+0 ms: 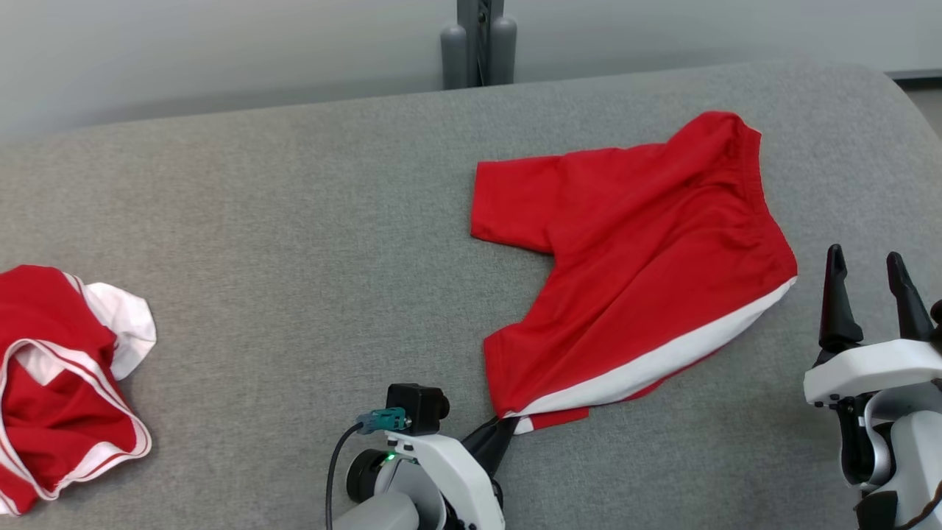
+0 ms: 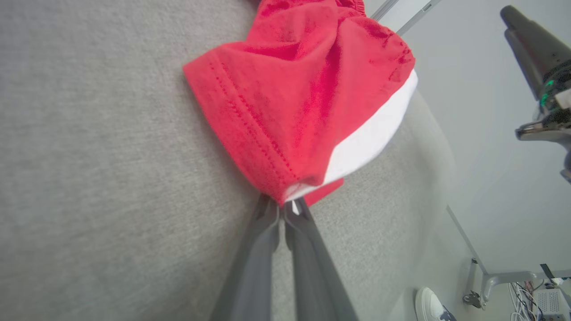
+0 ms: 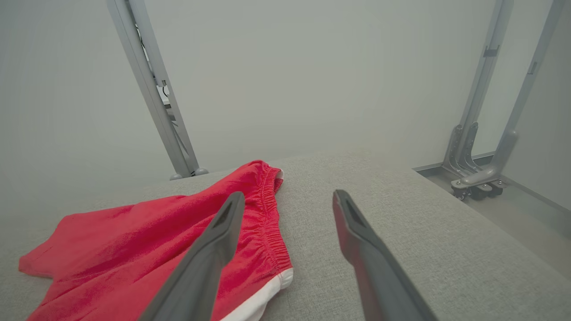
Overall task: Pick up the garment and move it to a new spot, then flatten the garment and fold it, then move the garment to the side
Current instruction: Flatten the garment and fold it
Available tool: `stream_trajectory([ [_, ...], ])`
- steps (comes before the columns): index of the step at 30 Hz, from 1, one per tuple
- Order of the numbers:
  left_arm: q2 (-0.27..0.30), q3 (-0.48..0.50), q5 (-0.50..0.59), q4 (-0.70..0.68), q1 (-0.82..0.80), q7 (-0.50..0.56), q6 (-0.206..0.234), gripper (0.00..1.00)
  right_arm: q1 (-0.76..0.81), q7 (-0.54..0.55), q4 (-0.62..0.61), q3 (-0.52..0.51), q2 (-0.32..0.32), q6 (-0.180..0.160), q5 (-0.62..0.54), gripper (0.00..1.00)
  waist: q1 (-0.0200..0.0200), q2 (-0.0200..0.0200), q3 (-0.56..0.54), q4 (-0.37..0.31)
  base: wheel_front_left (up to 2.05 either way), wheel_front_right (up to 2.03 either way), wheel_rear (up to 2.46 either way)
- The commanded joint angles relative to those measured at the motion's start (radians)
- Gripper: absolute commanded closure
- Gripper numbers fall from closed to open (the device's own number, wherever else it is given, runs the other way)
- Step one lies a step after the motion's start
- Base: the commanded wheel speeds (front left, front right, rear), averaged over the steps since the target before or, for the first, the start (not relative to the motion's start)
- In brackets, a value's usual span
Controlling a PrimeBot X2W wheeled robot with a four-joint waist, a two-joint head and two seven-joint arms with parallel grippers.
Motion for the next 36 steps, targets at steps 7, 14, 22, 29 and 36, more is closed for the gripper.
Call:
stream_trajectory([
  [7,0.013,-0.027,0.034,0.05,0.005,-0.032,-0.019,1.0,0.023,-0.001,0.041,0.039,-0.013,0.0,0.002,0.0,0.0,0.0,-0.082,0.05,0.0,0.0,0.0],
  [14,0.046,-0.007,0.092,0.074,-0.013,-0.053,0.003,1.0,0.045,-0.001,0.069,0.08,-0.009,0.0,0.003,0.0,0.0,0.0,-0.132,0.082,0.0,0.0,0.0],
  [22,0.115,0.105,0.219,0.018,-0.014,-0.058,0.084,1.0,0.058,-0.001,0.084,0.121,-0.004,0.0,0.001,0.0,0.0,0.0,-0.151,0.099,0.0,0.0,0.0],
  [29,0.142,0.279,0.345,-0.073,0.075,-0.058,0.16,1.0,0.066,-0.001,0.094,0.165,-0.006,0.0,0.008,0.0,0.0,0.0,-0.147,0.102,0.0,0.0,0.0],
  [36,0.135,0.469,0.541,-0.158,0.177,-0.059,0.224,1.0,0.06,-0.001,0.121,0.225,-0.019,0.0,0.03,0.0,0.0,0.0,-0.132,0.105,0.0,0.0,0.0],
])
